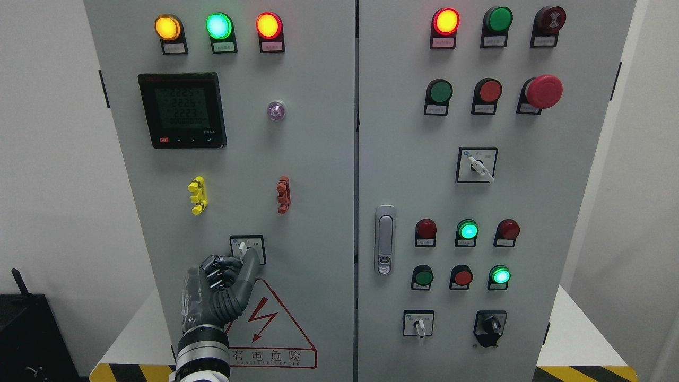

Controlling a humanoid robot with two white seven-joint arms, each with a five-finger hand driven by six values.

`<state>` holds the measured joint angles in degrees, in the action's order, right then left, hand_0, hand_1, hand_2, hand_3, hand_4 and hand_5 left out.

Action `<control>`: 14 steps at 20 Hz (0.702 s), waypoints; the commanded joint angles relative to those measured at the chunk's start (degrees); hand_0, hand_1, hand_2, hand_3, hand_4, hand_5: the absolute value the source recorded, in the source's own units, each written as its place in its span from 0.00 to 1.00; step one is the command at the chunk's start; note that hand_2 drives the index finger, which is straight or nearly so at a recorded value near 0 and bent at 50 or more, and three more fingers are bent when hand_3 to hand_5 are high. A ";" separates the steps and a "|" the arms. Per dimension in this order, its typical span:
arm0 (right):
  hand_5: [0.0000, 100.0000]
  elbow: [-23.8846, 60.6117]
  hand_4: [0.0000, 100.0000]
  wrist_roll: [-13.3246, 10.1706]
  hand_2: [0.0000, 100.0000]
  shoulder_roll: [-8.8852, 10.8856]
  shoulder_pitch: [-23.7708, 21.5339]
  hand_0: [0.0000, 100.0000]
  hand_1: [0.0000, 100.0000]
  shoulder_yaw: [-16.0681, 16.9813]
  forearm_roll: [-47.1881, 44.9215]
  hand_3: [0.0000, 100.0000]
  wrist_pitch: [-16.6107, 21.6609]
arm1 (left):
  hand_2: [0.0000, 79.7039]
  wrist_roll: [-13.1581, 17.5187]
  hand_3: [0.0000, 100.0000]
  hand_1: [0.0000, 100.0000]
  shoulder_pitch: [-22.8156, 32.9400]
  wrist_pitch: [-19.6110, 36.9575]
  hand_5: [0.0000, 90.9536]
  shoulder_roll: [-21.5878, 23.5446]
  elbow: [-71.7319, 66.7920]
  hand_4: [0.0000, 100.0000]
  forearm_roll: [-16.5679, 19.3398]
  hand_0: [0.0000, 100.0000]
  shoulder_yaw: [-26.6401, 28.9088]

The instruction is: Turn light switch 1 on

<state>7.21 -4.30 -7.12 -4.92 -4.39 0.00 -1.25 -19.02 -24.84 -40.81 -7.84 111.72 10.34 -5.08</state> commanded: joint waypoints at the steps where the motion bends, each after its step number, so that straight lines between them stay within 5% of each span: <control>1: 0.00 0.00 0.00 0.00 0.00 0.00 0.00 0.00 0.00 0.00 -1.41 0.00 0.02 | 0.78 -0.05 0.90 0.60 0.06 0.21 0.97 0.02 -0.01 0.95 0.12 0.47 -0.02; 14: 0.00 0.00 0.00 0.00 0.00 0.00 0.00 0.00 0.00 0.00 -1.41 0.00 0.02 | 0.78 -0.05 0.91 0.60 0.06 0.21 0.97 0.02 -0.10 0.95 0.21 0.56 -0.02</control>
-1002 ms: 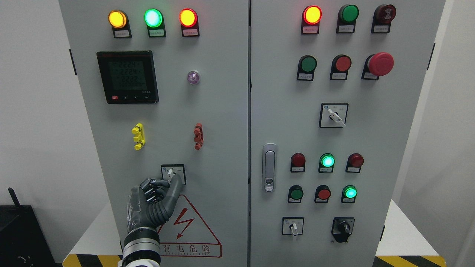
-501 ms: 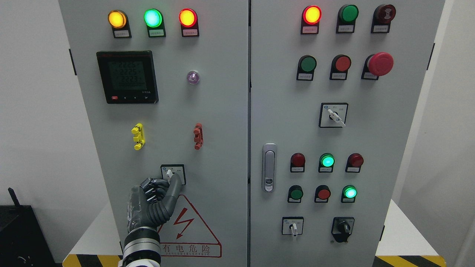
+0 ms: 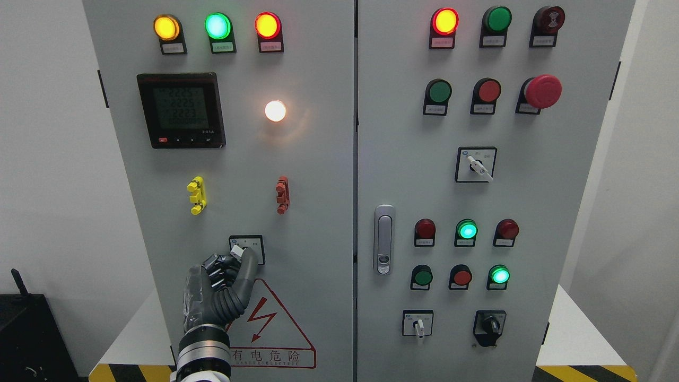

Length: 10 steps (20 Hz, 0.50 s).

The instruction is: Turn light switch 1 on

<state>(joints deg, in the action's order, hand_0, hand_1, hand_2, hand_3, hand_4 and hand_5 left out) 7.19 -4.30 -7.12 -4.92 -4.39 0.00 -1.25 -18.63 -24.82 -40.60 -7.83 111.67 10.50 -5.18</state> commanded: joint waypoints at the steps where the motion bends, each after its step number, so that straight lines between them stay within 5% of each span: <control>1: 0.00 0.02 0.00 0.00 0.00 0.00 0.00 0.00 0.00 0.00 -1.41 0.00 0.02 | 0.78 -0.44 0.91 0.59 0.03 -0.01 0.97 0.10 -0.04 0.95 -0.04 0.57 0.08; 6: 0.00 0.02 0.00 0.00 0.00 0.00 0.00 0.00 0.00 0.00 -1.41 0.00 0.02 | 0.78 -0.44 0.91 0.57 0.03 -0.01 0.98 0.10 -0.04 0.95 -0.04 0.59 0.08; 10: 0.00 0.02 0.00 0.00 0.00 0.00 0.00 0.00 0.00 0.00 -1.41 0.00 0.02 | 0.79 -0.44 0.92 0.55 -0.05 -0.01 0.98 0.01 -0.13 0.95 -0.04 0.51 0.08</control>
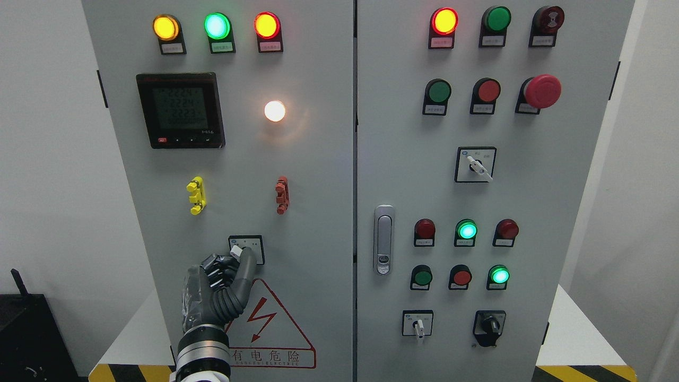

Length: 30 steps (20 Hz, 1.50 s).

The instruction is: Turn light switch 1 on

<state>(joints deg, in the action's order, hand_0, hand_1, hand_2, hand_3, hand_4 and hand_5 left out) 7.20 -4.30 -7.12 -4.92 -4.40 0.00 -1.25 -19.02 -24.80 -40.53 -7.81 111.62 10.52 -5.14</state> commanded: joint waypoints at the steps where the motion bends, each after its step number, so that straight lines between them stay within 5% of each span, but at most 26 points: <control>1: 0.00 0.01 0.00 0.00 0.00 0.00 0.00 0.00 0.00 0.00 -1.41 0.00 0.02 | 0.79 -0.05 0.91 0.55 -0.08 -0.08 0.98 -0.01 0.00 0.95 0.03 0.48 0.05; 9: 0.00 0.01 0.00 0.00 0.00 0.00 0.00 0.00 0.00 0.00 -1.41 0.00 0.02 | 0.81 -0.05 0.92 0.49 0.01 -0.08 0.98 -0.01 0.00 0.95 -0.06 0.25 0.05; 30: 0.00 0.01 0.00 0.00 0.00 0.00 0.00 0.00 0.00 0.00 -1.41 0.00 0.02 | 0.84 -0.49 0.94 0.49 2.21 0.54 0.98 0.16 1.84 0.96 0.03 0.15 -0.48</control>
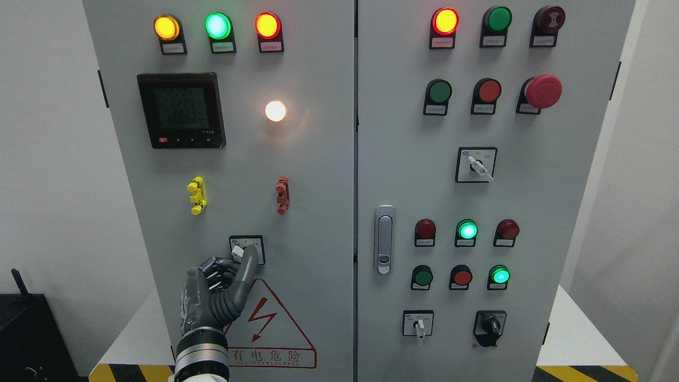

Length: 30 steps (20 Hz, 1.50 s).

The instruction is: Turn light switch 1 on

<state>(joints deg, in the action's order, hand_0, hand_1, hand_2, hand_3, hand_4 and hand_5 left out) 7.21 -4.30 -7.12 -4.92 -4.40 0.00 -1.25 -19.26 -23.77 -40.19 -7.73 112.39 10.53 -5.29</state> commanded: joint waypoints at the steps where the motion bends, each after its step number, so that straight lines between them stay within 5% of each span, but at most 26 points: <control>1: 0.00 0.00 0.00 0.00 0.00 0.00 0.00 0.00 0.00 0.00 -1.41 0.00 0.02 | 0.84 -0.25 0.94 0.49 1.36 0.20 0.98 0.08 1.16 0.96 0.02 0.15 -0.42; 10: 0.00 0.00 0.00 0.00 0.00 0.00 0.00 0.00 0.00 0.00 -1.41 0.00 0.02 | 0.85 -0.16 0.95 0.49 5.49 2.30 0.98 -0.18 3.36 0.96 -0.07 0.15 -0.60; 17: 0.00 0.00 0.00 0.00 0.00 0.00 0.00 0.00 0.00 0.00 -1.41 0.00 0.02 | 0.86 0.54 0.96 0.48 17.16 21.35 0.97 1.31 4.15 0.97 3.36 0.16 0.36; 23: 0.00 0.00 0.00 0.00 0.00 0.00 0.00 0.00 0.00 0.00 -1.41 0.00 0.02 | 0.81 9.32 0.96 0.43 30.25 40.25 0.97 2.81 0.38 1.00 1.26 0.16 8.88; 26: 0.00 0.00 0.00 0.00 0.00 0.00 0.00 0.00 0.00 0.00 -1.41 0.00 0.02 | 0.71 13.53 0.91 0.37 37.11 45.88 0.97 4.74 -4.35 0.97 -4.44 0.16 13.53; 30: 0.00 0.00 0.00 0.00 0.00 0.00 0.00 0.00 0.00 0.00 -1.41 0.00 0.02 | 0.59 19.69 0.88 0.31 43.45 54.76 0.95 7.63 -17.60 0.94 -6.48 0.14 17.94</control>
<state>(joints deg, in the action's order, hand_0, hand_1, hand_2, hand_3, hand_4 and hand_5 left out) 7.20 -4.30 -7.12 -4.92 -4.40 0.00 -1.25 -3.01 9.74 9.01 -4.40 110.11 7.71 2.49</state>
